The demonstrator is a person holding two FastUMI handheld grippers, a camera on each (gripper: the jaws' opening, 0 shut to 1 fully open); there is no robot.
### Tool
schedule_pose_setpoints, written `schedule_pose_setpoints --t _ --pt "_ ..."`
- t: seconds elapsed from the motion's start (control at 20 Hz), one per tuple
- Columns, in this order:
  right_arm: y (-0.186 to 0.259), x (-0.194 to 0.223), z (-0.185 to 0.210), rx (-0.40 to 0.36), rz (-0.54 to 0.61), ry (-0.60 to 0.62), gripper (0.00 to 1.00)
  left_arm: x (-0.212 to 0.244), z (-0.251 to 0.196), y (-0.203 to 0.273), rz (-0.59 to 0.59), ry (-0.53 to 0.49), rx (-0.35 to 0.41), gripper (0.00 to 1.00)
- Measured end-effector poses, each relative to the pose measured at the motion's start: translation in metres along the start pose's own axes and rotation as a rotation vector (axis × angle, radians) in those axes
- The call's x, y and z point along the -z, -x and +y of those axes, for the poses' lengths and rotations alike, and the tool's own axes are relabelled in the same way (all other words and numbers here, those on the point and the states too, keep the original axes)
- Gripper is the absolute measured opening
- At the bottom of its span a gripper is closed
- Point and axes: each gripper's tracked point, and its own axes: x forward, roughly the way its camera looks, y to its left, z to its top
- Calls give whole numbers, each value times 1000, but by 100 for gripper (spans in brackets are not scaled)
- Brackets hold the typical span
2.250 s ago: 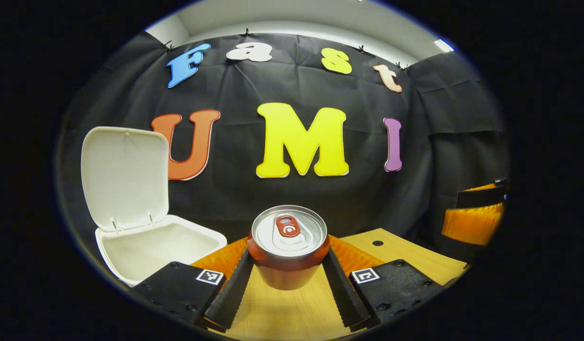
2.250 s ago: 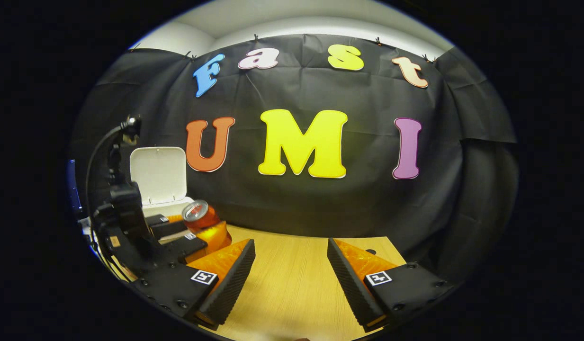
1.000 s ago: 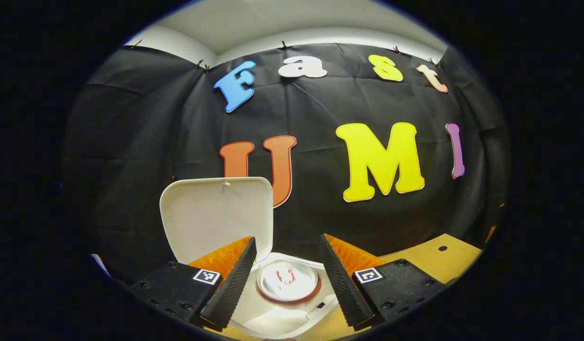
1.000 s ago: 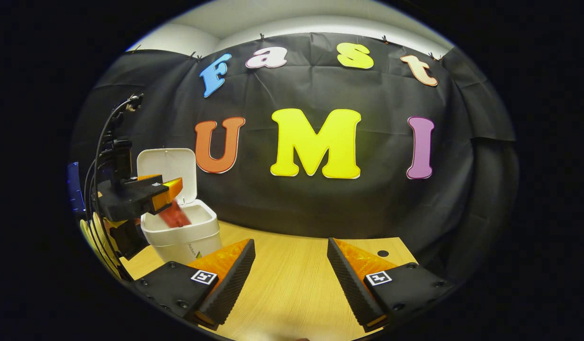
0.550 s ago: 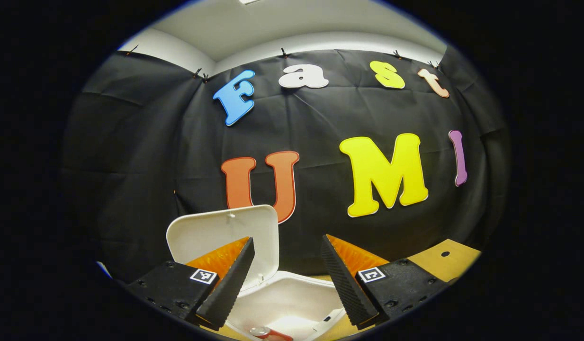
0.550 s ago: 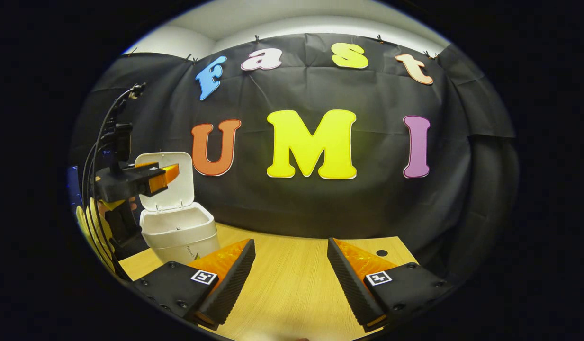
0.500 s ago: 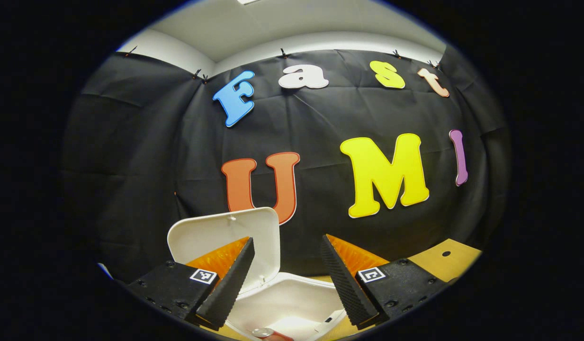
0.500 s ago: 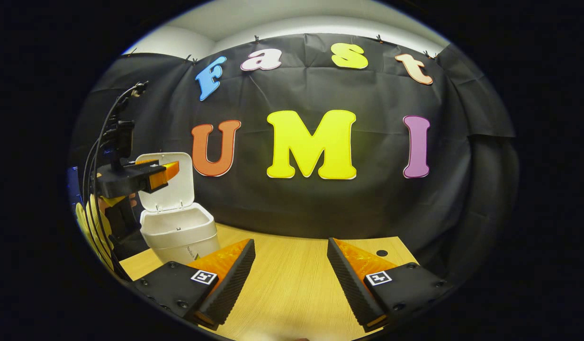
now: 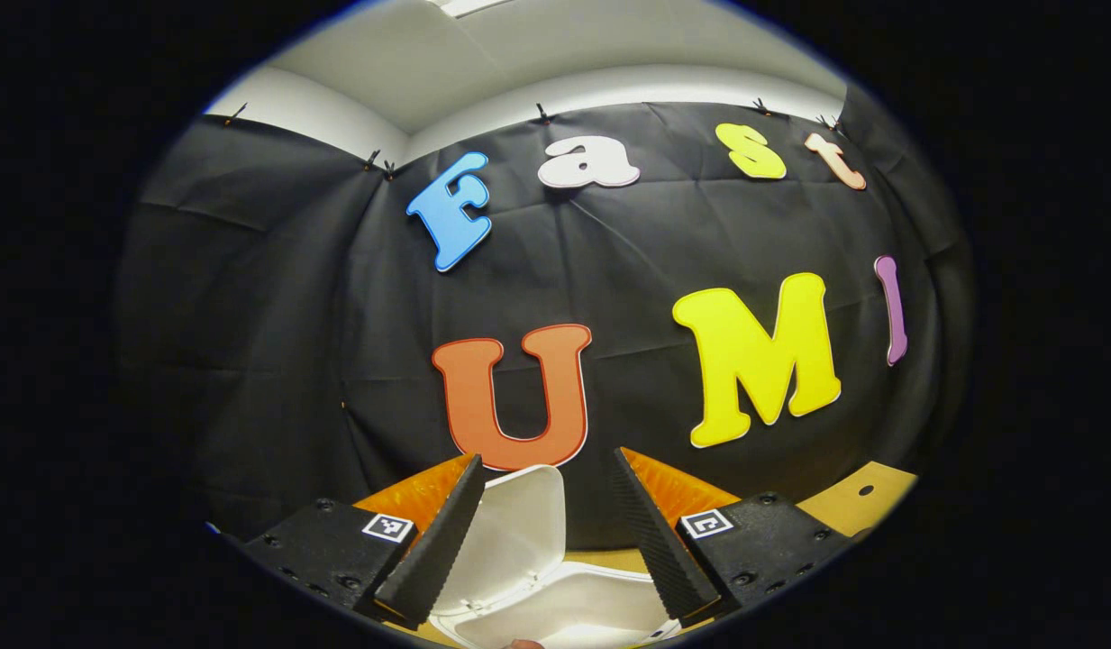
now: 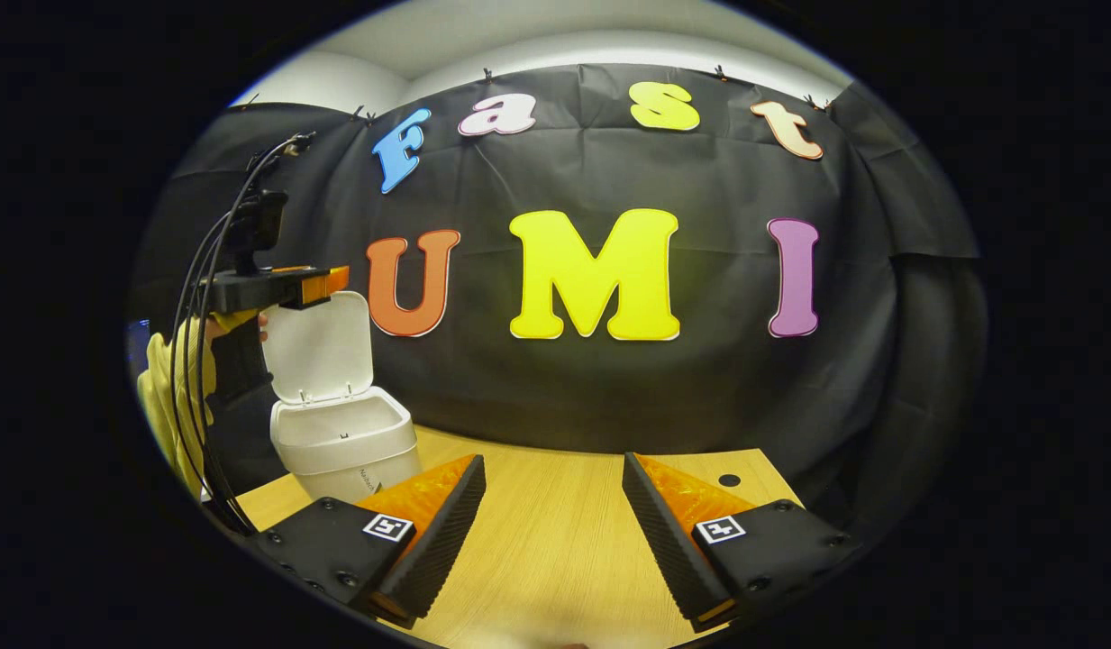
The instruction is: Press the lid of the desktop garbage bin to open it, pick up the crumpled paper on the desktop and throw it into the bin, then pick up the pop can on the desktop and drop it into the bin, and finally close the garbage bin lid.
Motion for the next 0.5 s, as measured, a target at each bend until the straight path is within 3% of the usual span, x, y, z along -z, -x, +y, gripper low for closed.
schedule_pose_setpoints --t 0.35,0.5 --pt "-3 4 -5 6 10 -30 98 10 49 -22 65 138 -89 92" --pt "-4 1 0 -1 2 -7 98 17 54 -27 96 143 -101 93"
